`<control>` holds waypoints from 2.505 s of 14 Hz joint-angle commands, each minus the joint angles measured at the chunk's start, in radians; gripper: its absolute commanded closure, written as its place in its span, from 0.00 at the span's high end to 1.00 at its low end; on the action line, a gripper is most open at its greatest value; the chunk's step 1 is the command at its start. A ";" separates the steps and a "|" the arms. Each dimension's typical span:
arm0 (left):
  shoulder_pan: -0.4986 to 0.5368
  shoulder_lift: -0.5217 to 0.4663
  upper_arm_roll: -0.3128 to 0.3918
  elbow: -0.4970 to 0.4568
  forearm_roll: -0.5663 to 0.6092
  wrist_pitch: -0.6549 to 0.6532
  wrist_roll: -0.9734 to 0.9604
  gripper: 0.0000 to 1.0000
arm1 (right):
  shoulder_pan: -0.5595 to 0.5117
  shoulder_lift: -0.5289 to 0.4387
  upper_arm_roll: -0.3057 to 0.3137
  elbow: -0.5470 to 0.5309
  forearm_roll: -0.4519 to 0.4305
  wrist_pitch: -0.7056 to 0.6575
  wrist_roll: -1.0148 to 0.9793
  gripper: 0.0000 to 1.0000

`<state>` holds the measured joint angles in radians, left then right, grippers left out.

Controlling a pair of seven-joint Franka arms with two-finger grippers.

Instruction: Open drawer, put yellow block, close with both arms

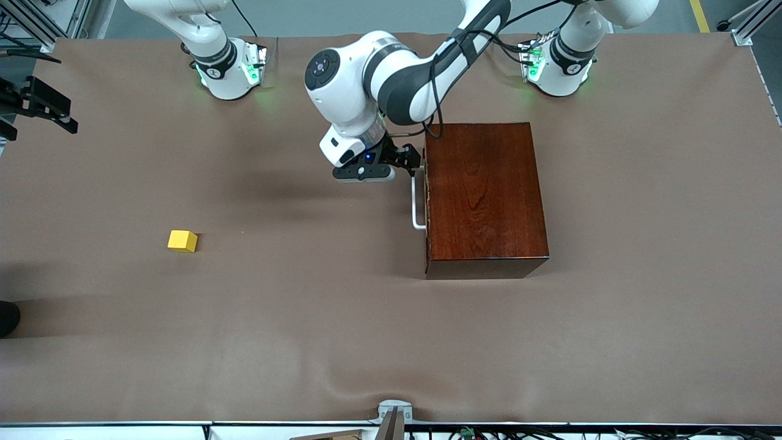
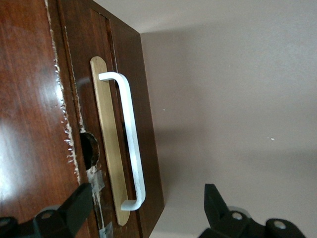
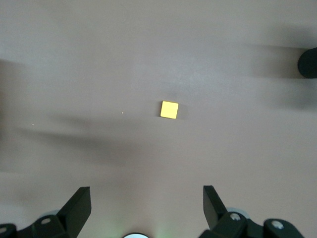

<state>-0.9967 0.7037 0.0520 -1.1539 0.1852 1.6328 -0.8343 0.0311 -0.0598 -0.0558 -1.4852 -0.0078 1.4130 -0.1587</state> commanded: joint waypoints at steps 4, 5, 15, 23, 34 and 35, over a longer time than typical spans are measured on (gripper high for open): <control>-0.020 0.080 0.019 0.034 0.028 0.002 -0.016 1.00 | -0.002 0.009 0.001 0.022 0.006 -0.014 -0.008 1.00; -0.020 0.088 0.019 0.034 0.028 0.010 -0.019 1.00 | -0.002 0.009 0.001 0.022 0.006 -0.014 -0.008 1.00; -0.019 0.125 0.029 0.031 0.028 0.035 -0.127 1.00 | -0.002 0.009 0.001 0.022 0.006 -0.014 -0.007 1.00; -0.014 0.132 0.029 0.031 0.027 0.053 -0.173 1.00 | 0.000 0.009 -0.001 0.022 0.006 -0.014 -0.008 1.00; -0.013 0.151 0.034 0.028 0.017 0.055 -0.195 1.00 | 0.001 0.009 0.001 0.022 0.006 -0.014 -0.008 1.00; -0.013 0.151 0.034 0.028 0.017 0.059 -0.195 1.00 | 0.000 0.009 -0.001 0.022 0.006 -0.014 -0.008 1.00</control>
<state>-1.0024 0.8355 0.0791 -1.1537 0.1854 1.6877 -1.0129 0.0311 -0.0597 -0.0553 -1.4852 -0.0078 1.4129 -0.1588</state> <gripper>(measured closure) 0.000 0.000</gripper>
